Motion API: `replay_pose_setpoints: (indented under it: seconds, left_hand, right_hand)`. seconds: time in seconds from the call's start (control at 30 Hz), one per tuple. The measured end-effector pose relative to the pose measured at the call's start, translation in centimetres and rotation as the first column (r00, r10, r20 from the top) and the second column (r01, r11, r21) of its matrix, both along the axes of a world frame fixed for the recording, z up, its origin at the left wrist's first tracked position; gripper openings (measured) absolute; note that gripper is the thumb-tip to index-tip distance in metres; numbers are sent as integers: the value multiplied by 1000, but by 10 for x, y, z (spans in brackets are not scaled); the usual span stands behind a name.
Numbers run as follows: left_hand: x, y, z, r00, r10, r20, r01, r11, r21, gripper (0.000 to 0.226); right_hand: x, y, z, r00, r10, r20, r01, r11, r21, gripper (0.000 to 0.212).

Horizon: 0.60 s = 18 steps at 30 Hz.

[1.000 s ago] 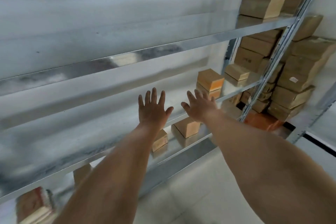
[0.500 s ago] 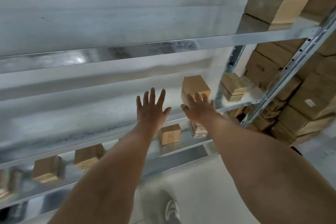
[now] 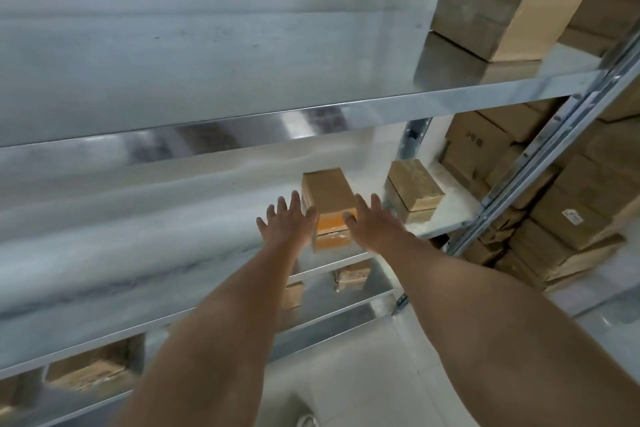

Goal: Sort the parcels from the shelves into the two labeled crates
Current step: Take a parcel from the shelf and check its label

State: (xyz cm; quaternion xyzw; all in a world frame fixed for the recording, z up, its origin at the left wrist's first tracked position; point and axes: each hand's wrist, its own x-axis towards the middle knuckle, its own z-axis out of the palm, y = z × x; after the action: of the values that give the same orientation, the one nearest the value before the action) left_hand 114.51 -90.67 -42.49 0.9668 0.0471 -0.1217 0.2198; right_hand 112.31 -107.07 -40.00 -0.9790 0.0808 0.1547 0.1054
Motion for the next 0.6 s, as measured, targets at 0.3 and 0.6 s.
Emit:
replay_pose_setpoints:
  seconds: [0.3,0.6]
  left_hand:
    - [30,-40,-29,974,133,-183,-172,961,-218,65]
    - [40,-68,-20,944,281,-171,-321,899,-299,52]
  right_hand:
    - [43,-30,-22,992,46,-121,-29,990,140,64]
    - [71,-44,-27,986,129,-102,-101,965,243,63]
